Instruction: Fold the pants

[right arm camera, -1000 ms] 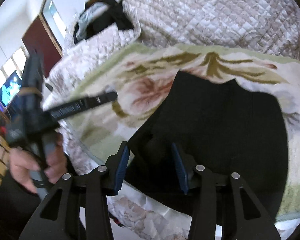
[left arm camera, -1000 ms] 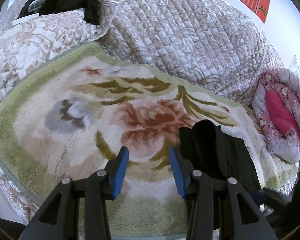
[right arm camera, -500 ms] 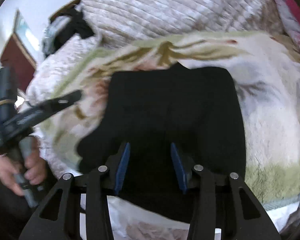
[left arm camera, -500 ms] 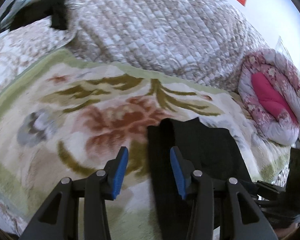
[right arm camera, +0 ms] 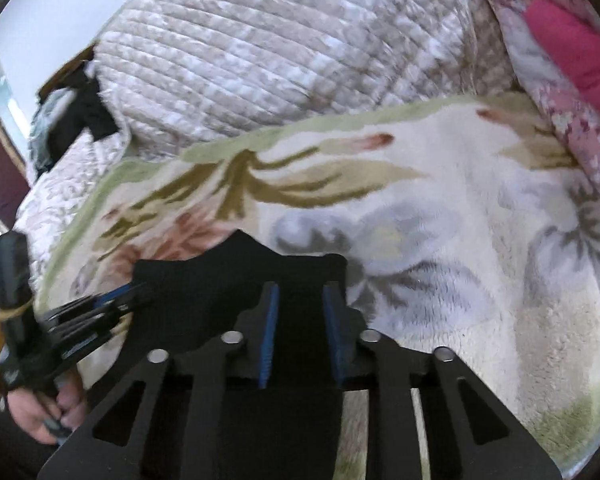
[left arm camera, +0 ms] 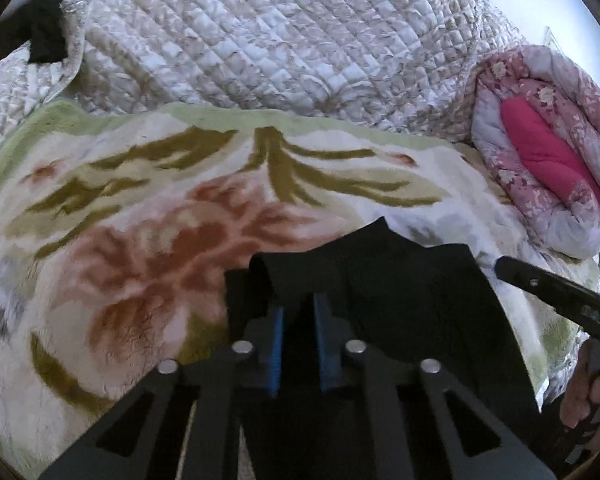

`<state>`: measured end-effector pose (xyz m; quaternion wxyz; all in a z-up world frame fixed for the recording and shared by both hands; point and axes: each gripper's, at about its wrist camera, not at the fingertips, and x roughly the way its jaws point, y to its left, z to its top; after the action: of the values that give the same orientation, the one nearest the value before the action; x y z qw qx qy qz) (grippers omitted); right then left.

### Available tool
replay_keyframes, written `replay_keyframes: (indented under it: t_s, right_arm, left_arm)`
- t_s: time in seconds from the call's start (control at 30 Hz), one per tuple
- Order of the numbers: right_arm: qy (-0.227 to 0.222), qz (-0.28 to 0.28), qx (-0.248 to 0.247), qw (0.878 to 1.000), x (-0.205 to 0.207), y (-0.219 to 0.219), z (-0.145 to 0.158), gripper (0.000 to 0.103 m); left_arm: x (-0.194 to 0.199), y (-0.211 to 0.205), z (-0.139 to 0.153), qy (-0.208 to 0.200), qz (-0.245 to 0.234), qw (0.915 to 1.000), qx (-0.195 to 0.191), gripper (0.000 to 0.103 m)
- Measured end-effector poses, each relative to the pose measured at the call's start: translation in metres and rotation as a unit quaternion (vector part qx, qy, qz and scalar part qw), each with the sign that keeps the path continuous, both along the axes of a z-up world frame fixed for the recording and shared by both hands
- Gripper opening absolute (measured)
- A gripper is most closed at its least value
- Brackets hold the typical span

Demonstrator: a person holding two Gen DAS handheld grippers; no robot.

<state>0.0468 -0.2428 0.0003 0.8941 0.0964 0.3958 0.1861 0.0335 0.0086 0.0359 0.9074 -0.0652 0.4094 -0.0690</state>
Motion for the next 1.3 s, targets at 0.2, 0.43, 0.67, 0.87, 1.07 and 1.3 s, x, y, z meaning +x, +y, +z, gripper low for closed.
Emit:
replay_keyframes:
  t_s: [0.2, 0.43, 0.67, 0.87, 1.07, 1.3]
  right_arm:
    - [-0.003, 0.001, 0.011, 1.000, -0.001, -0.003, -0.006, 0.021]
    - [0.048, -0.002, -0.009, 0.999, 0.013, -0.004, -0.032, 0.021]
    - [-0.006, 0.015, 0.019, 1.000, -0.027, -0.017, -0.001, 0.023]
    - [-0.016, 0.054, -0.002, 0.998, -0.070, 0.000, -0.002, 0.026]
    - [-0.024, 0.105, -0.053, 0.993, -0.109, 0.029, -0.030, 0.046]
    - [-0.057, 0.120, -0.087, 0.987, -0.116, 0.040, -0.029, 0.056]
  left_arm:
    - [-0.013, 0.005, -0.002, -0.007, 0.014, 0.9999, -0.001, 0.010]
    - [-0.011, 0.009, -0.007, -0.006, 0.007, 0.9999, -0.013, 0.011]
    - [-0.034, 0.016, 0.018, -0.030, 0.000, 0.9989, -0.035, 0.011]
    - [-0.080, -0.005, 0.029, -0.053, -0.041, 0.9972, -0.032, 0.011]
    - [-0.100, -0.019, -0.007, -0.004, -0.056, 0.9984, 0.001, 0.011]
    - [-0.102, -0.023, -0.005, -0.020, -0.060, 0.9979, 0.013, 0.011]
